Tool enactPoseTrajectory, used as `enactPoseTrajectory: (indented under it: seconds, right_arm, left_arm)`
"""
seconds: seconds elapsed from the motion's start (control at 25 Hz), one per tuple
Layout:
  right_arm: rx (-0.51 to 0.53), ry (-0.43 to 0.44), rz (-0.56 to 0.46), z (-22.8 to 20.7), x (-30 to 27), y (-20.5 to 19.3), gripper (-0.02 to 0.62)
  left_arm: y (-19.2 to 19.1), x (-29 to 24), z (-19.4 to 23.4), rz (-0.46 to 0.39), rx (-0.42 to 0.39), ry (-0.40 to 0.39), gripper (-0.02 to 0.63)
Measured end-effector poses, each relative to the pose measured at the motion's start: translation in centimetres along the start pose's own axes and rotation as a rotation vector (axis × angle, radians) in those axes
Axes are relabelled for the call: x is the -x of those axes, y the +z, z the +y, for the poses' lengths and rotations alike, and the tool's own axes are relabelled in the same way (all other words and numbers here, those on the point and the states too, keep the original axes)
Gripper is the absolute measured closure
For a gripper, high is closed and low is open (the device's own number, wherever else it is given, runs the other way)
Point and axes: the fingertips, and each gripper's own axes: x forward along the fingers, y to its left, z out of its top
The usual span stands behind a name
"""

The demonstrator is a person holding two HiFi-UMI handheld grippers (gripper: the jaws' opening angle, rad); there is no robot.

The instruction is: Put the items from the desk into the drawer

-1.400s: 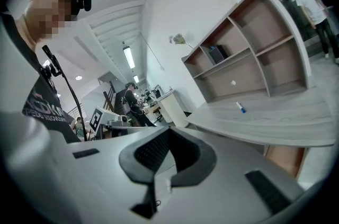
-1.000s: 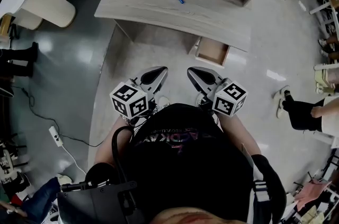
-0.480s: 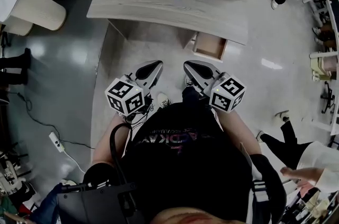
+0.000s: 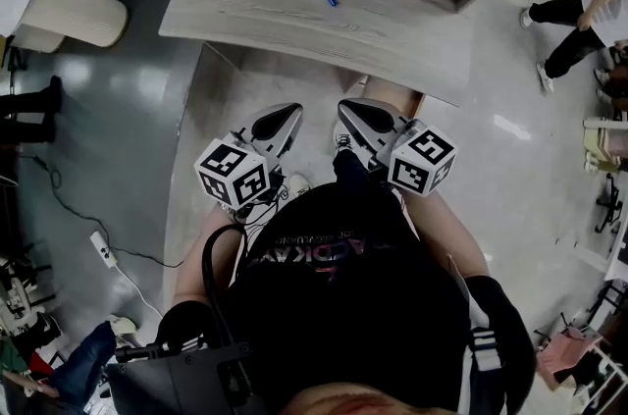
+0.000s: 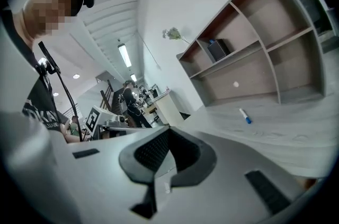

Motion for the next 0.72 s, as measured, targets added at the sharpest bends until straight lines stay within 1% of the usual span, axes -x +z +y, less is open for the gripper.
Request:
enactPoseTrajectory:
  seconds: [0.16, 0.4, 0.72]
  right_arm:
    - [-0.002, 0.056, 0.029, -1.9, -1.1, 1.0, 0.578]
    - [-0.004, 0.111, 0.062, -4.5, -3.2, 2.4, 0.578]
    - [-0.001, 0.124, 0.065, -9.0, -3.9, 4.4, 0.578]
  left_arm:
    - [1.1, -1.6, 1.2, -0.017, 0.012, 0.051, 0.596]
    - [2.9, -3.5, 3.5, -0.046, 0.025, 0.135, 0.595]
    - [4.3, -5.7, 4.7, -0.050, 0.018, 0.209, 0.595]
